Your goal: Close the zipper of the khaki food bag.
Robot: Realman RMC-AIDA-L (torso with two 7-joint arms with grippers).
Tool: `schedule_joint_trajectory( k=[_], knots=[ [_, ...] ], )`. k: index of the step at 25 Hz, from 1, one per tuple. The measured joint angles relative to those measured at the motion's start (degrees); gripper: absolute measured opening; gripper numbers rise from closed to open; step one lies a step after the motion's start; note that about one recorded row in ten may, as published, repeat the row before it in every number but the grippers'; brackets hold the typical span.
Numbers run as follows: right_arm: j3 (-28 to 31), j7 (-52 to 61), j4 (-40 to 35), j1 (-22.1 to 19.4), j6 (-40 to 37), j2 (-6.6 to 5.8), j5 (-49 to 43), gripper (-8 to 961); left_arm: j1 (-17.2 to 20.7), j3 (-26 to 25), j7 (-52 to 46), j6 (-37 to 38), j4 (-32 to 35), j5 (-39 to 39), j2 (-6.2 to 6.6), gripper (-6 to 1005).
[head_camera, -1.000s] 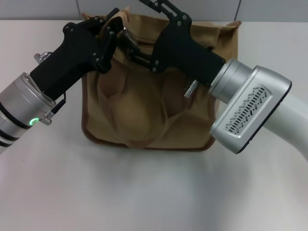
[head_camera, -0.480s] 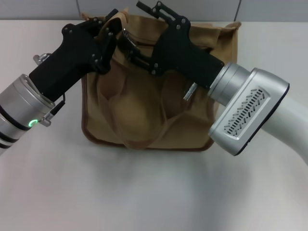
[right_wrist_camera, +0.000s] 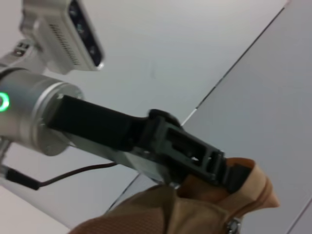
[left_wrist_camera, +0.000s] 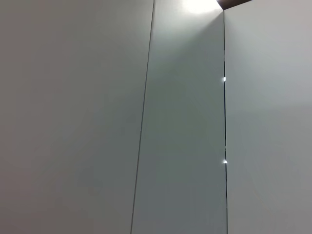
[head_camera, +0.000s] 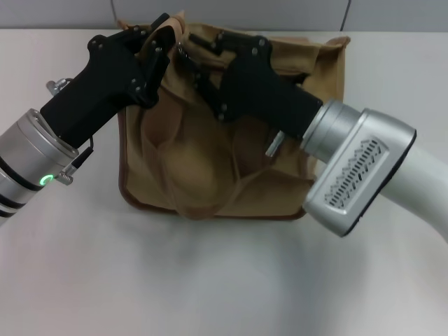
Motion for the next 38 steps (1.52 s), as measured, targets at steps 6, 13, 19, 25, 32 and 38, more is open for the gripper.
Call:
schedule_joint_trajectory(
  k=[6,13,19,25,32,38],
  knots=[
    [0.04,0.0,-0.16,-0.64,-0.39,0.0,-0.71,135,0.01,0.0,0.0,-0.02,0.0,-0.17,0.0,31],
    [0.12,0.0,-0.16,-0.25,-0.07,0.0,-0.67,32,-0.04,0.0,0.0,-0.04,0.0,-0.18,0.0,31],
    [2.41,0.0,0.04,-1.68,-0.32,0.0,-0.85,3,0.01,-0.35,0.0,-0.01,0.0,-0.18,0.0,31],
    [4.21,0.0,-0.08,-3.71,-0.46,0.0,-0.86,2,0.01,-0.46,0.0,0.0,0.0,-0.22,0.0,31],
    [4.99,0.0,-0.29,-5.73,-0.71,0.0,-0.86,2,0.18,-0.6,0.0,0.01,0.38,-0.41,0.01,31],
    [5.42,0.06,-0.33,-7.87,-1.82,-0.07,-0.54,2,0.7,-2.92,0.0,-0.16,0.81,-0.42,0.28,31]
  ],
)
